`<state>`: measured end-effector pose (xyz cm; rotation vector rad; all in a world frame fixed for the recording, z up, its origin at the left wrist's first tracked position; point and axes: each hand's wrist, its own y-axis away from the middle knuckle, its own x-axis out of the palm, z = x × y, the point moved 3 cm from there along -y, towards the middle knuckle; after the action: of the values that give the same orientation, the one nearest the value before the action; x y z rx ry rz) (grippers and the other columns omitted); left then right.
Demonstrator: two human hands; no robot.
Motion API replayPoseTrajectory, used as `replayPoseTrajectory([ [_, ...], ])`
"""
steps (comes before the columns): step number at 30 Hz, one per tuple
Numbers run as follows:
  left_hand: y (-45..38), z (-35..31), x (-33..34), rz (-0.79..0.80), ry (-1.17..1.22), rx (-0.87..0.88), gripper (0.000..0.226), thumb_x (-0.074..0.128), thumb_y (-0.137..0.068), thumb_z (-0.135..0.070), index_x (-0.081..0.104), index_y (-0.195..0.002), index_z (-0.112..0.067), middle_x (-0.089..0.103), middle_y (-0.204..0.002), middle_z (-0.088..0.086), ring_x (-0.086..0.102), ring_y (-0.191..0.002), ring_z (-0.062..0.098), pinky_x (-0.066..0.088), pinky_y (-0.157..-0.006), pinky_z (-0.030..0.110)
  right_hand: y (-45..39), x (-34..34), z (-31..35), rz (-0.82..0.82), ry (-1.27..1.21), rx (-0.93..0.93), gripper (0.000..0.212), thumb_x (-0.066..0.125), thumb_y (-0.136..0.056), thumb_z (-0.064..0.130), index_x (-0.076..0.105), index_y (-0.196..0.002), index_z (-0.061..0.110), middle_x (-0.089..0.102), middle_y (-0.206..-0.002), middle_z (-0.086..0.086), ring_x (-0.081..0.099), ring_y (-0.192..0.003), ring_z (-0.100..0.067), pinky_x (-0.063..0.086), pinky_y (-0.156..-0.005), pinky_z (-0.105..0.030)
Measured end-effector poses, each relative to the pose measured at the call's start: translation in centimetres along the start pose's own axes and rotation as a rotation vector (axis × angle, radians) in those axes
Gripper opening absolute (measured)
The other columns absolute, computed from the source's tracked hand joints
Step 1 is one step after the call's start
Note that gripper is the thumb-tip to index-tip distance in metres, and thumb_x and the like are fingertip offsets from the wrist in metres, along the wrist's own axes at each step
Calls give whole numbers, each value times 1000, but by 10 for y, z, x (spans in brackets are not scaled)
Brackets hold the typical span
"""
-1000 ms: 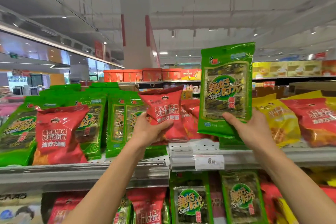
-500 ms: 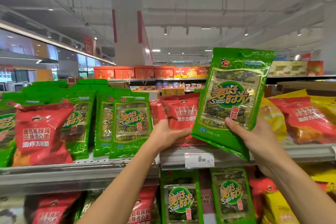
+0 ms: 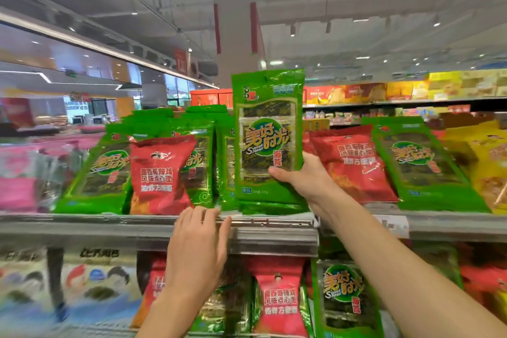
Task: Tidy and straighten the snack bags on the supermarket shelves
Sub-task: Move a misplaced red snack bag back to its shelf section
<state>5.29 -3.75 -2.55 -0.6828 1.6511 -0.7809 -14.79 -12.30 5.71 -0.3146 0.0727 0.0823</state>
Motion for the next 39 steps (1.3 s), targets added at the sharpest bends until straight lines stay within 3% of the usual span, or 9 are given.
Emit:
replayPoseTrajectory([
  [4, 2, 6, 2, 4, 7, 71, 33, 48, -98, -36, 66, -108, -10, 59, -92, 0, 55, -89, 22, 51, -81, 38, -3, 16, -20, 45, -45, 292, 96, 87, -74, 6, 31, -152, 1, 63, -129, -23, 71, -103, -29, 62, -77, -37],
  [6, 2, 5, 4, -4, 8, 77, 33, 52, -96, -37, 66, -109, -10, 58, -92, -1, 53, -88, 21, 50, -81, 38, -2, 14, -20, 57, 40, 326, 113, 91, -72, 14, 18, -155, -5, 61, -125, -22, 69, -102, -27, 61, -75, -33],
  [13, 1, -15, 18, -78, 82, 28, 33, 54, -96, -42, 63, -109, -13, 56, -107, 5, 53, -103, 24, 49, -89, 41, 22, 14, -6, -117, 957, 27, 99, 78, -82, 53, 32, -148, -5, 51, -140, -18, 53, -127, -36, 48, -98, -42],
  [21, -3, -113, 39, -72, 203, 209, 32, 49, -99, -42, 63, -110, -17, 57, -111, 1, 52, -108, 22, 45, -96, 41, 68, -81, 21, -518, 873, -365, 22, 67, -94, 43, 70, -106, 24, 66, -88, 12, 61, -83, -8, 47, -72, -20],
  [23, -3, -134, 43, -49, 217, 256, 33, 44, -99, -43, 64, -110, -18, 59, -109, -1, 54, -105, 21, 47, -96, 40, 74, -128, 21, -626, 841, -332, 21, 67, -95, 38, 70, -109, 21, 67, -93, 11, 60, -86, -6, 41, -74, -11],
  [27, -3, -155, 50, -72, 215, 263, 30, 42, -101, -38, 64, -113, -22, 57, -101, -4, 53, -96, 19, 46, -92, 39, 71, -212, 3, -724, 878, -108, 49, 66, -96, 36, 55, -137, 10, 61, -131, -7, 55, -122, -24, 45, -103, -39],
  [31, -3, -158, 57, -113, 197, 242, 25, 43, -101, -34, 64, -113, -28, 53, -96, -4, 53, -87, 20, 36, -91, 41, 62, -250, -20, -620, 964, 93, 76, 65, -94, 50, 37, -150, 8, 48, -149, -13, 43, -138, -32, 36, -112, -43],
  [34, -2, -156, 62, -98, 172, 236, 32, 41, -98, -39, 65, -116, -28, 56, -99, -2, 55, -89, 21, 37, -90, 43, 50, -258, -29, -543, 1047, 191, 84, 63, -90, 63, 36, -147, 7, 53, -143, -15, 50, -131, -34, 44, -102, -45],
  [39, -1, -154, 65, -82, 172, 209, 27, 39, -98, -40, 62, -108, -30, 51, -94, -7, 52, -84, 16, 34, -89, 40, 33, -267, -17, -423, 932, 308, 76, 73, -76, 69, 49, -110, 6, 54, -90, -1, 55, -89, -25, 45, -66, -35],
])
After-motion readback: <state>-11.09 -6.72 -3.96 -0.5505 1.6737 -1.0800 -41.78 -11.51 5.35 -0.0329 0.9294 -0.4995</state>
